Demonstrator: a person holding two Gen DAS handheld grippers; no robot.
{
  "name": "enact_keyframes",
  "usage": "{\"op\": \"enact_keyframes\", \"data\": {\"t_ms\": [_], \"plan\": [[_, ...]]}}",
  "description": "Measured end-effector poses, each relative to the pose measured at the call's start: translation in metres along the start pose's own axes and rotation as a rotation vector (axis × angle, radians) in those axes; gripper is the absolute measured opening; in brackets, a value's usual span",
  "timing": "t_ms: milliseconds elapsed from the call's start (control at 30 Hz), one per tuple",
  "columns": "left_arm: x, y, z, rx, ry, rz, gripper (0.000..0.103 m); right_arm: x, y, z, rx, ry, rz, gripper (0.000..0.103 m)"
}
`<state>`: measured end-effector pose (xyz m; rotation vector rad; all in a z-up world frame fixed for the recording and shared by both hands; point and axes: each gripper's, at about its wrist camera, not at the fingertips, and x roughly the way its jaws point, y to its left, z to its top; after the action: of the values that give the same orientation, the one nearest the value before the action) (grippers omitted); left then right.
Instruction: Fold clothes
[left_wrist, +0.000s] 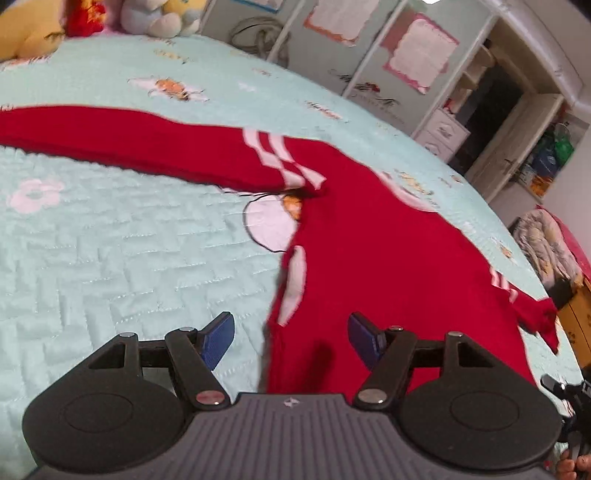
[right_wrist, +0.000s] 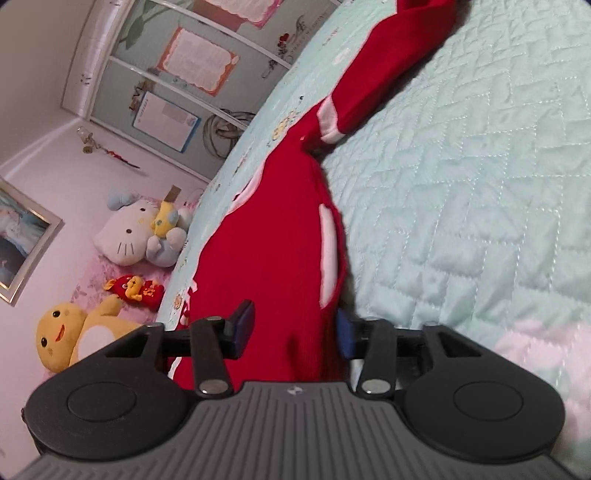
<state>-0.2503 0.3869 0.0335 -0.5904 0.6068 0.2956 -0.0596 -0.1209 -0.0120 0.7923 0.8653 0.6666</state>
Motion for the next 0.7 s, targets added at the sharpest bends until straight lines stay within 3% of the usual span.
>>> {"op": "enact_keyframes", "data": {"t_ms": [33,67,100,133,267,400,500,600,700], "plan": [[0.001,0.002,0.000,-0.004,-0.002,0.004,0.060,0.001,-0.001,0.000,-0.006,0.003,-0.020,0.025],[0.001,0.001,-0.002,0.012,-0.001,0.015,0.053,0.000,-0.003,-0.002,-0.015,0.004,-0.031,0.011],[0.001,0.000,-0.003,0.041,0.004,0.030,0.029,-0.001,-0.005,-0.003,-0.023,0.005,-0.043,0.009],[0.001,-0.001,-0.005,0.073,0.017,0.041,0.015,-0.003,-0.006,-0.005,-0.026,0.002,-0.038,0.009],[-0.003,-0.011,-0.011,0.163,0.026,0.089,0.016,-0.010,-0.002,-0.014,-0.069,0.001,-0.050,0.009],[-0.008,-0.018,-0.009,0.116,0.032,0.152,0.022,-0.020,0.000,-0.019,-0.092,0.008,-0.044,0.016],[-0.023,-0.037,-0.008,0.139,-0.014,0.210,0.024,-0.031,-0.001,-0.021,-0.099,0.000,-0.036,0.020],[-0.036,-0.070,-0.010,0.218,-0.043,0.107,0.032,-0.044,-0.004,-0.019,-0.103,-0.047,-0.046,0.026],[-0.031,-0.110,-0.011,0.287,-0.021,-0.020,0.044,-0.052,-0.009,-0.007,-0.095,-0.090,-0.068,0.032]]}}
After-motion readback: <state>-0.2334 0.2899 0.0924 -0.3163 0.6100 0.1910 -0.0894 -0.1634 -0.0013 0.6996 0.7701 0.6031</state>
